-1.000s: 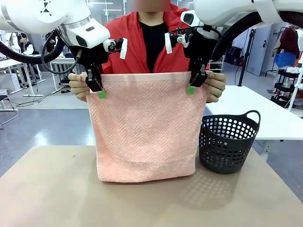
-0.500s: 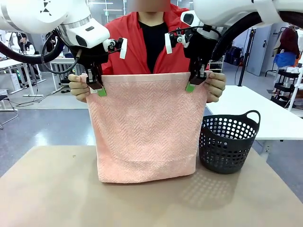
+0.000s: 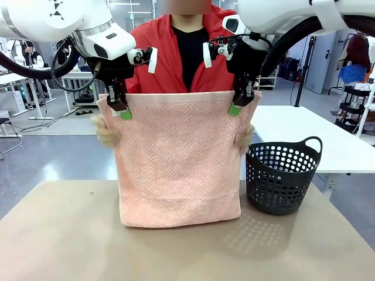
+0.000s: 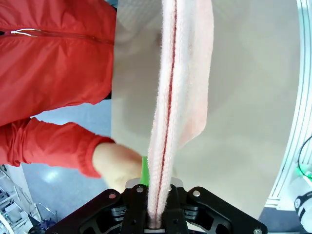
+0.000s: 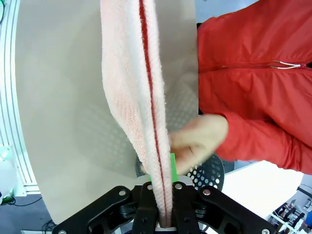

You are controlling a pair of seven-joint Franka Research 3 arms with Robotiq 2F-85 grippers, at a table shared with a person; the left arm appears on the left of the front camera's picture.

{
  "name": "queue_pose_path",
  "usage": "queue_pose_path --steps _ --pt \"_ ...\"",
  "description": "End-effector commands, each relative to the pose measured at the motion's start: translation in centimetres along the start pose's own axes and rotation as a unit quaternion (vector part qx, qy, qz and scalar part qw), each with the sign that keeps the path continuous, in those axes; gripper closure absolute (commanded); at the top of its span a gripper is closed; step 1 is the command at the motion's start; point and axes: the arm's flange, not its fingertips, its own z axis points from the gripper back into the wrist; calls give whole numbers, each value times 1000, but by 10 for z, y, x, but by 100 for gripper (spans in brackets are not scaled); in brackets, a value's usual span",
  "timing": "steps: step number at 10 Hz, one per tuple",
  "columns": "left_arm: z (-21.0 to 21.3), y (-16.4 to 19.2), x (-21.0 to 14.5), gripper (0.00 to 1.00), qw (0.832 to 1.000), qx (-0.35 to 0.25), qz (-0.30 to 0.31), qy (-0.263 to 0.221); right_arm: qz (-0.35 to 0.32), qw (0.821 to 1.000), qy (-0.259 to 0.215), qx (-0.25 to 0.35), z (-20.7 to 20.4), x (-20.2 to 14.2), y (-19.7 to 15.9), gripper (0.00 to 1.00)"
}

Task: Fold the towel.
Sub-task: Release the end of the 100 cm Hotel Towel you were holding.

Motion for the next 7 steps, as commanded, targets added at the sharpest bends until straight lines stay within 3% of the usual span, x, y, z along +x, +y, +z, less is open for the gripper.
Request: queue_pose_path --steps 1,7 --pt "1 0 0 100 1000 1 0 0 4 1000 0 -3 3 -2 -1 100" --pt "1 0 0 100 1000 1 0 0 4 1000 0 -3 3 -2 -1 100"
